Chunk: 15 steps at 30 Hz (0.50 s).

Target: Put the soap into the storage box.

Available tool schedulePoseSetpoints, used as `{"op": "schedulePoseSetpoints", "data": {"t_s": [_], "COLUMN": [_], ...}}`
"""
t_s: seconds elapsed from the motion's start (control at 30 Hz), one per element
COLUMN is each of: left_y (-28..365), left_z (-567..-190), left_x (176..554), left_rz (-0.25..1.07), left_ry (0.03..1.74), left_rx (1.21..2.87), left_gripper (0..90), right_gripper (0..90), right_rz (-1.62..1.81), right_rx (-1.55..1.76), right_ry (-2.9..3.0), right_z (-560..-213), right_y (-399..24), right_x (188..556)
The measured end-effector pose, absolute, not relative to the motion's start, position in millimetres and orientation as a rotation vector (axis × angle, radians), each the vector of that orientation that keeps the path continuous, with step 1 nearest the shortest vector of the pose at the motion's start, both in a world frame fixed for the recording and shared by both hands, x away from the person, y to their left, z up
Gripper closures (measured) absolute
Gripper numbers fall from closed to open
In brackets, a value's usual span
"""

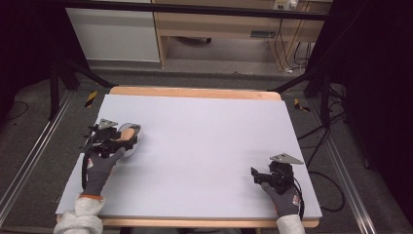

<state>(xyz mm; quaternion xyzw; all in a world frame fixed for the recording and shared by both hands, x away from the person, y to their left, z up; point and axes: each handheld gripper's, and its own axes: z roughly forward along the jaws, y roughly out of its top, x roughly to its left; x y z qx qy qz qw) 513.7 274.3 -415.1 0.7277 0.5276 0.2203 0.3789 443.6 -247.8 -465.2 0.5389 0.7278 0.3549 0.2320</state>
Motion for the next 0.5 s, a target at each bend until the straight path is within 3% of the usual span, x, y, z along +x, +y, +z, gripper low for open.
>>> {"op": "schedulePoseSetpoints", "data": {"t_s": [0.5], "left_y": [267.6], "left_z": [-423.6], "left_x": [467.6], "left_rz": [0.537], "left_ry": [1.23], "left_rx": [1.879], "left_gripper": [29.2], "right_gripper": [12.8], "right_rz": [0.961], "right_rx": [1.505], "right_ry": [1.975], "right_z": [-466.2], "right_y": [-252.4], "right_x": [443.7]}}
